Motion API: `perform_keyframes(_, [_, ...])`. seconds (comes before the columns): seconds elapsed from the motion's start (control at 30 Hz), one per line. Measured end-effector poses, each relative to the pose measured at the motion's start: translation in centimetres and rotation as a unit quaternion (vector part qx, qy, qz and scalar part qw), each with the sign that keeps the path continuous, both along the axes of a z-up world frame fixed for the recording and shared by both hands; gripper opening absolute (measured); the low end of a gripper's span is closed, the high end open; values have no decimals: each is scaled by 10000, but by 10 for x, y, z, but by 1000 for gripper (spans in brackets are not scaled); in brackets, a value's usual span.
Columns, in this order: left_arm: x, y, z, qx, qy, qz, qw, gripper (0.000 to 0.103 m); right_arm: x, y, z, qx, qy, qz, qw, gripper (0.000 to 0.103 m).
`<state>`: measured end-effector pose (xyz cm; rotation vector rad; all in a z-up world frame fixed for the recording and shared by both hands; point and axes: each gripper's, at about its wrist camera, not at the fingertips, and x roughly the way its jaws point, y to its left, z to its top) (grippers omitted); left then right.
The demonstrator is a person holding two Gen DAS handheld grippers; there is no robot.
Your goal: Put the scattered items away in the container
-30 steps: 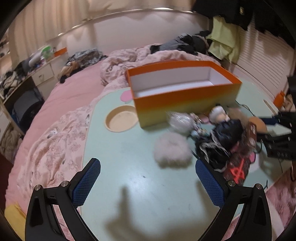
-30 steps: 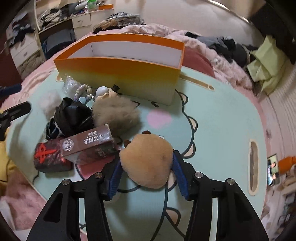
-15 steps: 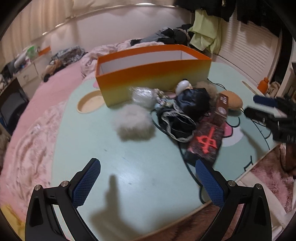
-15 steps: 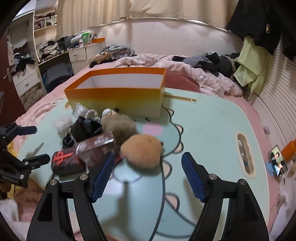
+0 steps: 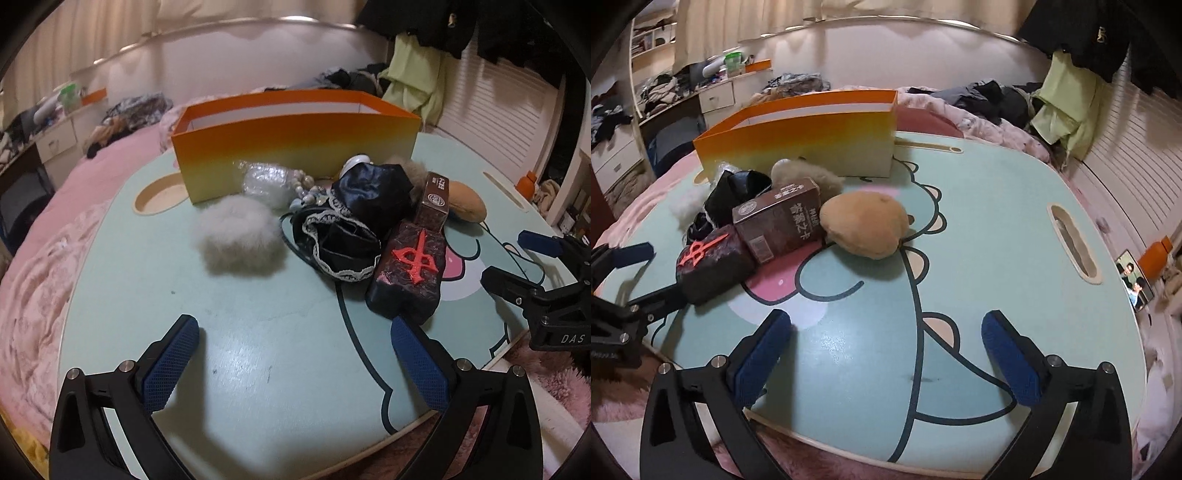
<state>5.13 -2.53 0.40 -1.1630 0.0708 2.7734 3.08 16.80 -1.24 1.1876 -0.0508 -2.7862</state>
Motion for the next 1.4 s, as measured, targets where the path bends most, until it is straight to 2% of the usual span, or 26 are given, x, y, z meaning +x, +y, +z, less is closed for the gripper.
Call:
perform_keyframes(1.07, [-1, 1, -1, 34, 131, -109, 9998, 103, 1, 1, 0, -24, 95, -23, 9999, 103])
perform_keyframes(1.13, [1, 3, 0, 73, 175, -187, 9996, 103, 1, 1, 0, -28, 100, -29, 9999, 103])
perform_keyframes(1.2, [4, 2, 3, 298, 248, -340, 9987, 103, 1, 1, 0, -33, 108, -25, 9999, 103])
perform_keyframes(1.33, [11, 3, 16, 550, 575, -652, 9947, 102, 1, 1, 0, -34, 113, -35, 9999, 103])
perform_keyframes(1.37, [11, 6, 19, 585, 645, -770, 9932, 100, 2, 1, 0, -33, 114, -36, 9999, 103])
perform_keyframes(1.4, [11, 10, 22, 592, 720, -914, 9914, 90, 1, 1, 0, -33, 113, -41, 9999, 103])
